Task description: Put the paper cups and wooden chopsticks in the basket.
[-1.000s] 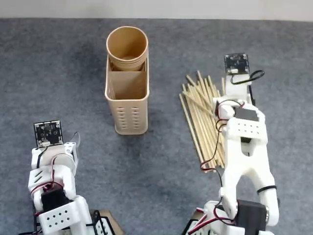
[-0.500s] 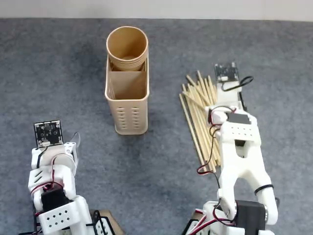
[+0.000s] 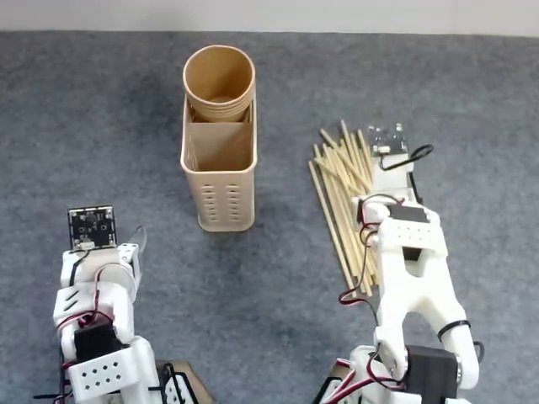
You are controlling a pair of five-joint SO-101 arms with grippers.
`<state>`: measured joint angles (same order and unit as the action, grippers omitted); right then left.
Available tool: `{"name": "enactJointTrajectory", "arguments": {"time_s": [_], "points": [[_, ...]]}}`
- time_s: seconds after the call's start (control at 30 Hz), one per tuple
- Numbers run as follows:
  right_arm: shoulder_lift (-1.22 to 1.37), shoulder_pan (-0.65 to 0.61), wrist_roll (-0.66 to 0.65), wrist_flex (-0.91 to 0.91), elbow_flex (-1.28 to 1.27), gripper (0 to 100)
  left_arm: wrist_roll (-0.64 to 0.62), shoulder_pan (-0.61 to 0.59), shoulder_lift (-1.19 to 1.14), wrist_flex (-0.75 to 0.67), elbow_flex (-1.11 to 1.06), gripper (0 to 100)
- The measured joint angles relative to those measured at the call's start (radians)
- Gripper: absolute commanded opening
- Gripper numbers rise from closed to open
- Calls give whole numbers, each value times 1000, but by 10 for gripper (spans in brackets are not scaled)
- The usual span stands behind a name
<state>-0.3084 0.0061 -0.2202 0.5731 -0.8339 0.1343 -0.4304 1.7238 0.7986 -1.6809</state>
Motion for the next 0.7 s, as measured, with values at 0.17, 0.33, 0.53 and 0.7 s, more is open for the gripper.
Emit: {"name": "enactJointTrajectory", "arguments": {"time_s": [0.17, 0.33, 0.53, 0.7], "points": [[0, 32, 9, 43, 0, 300, 0, 9, 0, 6, 0, 277], [0, 32, 57, 54, 0, 300, 0, 9, 0, 46, 0, 277], [0, -2, 63, 54, 0, 303, 0, 9, 0, 46, 0, 277], [0, -60, 41, 61, 84, 303, 0, 9, 0, 46, 0, 277]]}}
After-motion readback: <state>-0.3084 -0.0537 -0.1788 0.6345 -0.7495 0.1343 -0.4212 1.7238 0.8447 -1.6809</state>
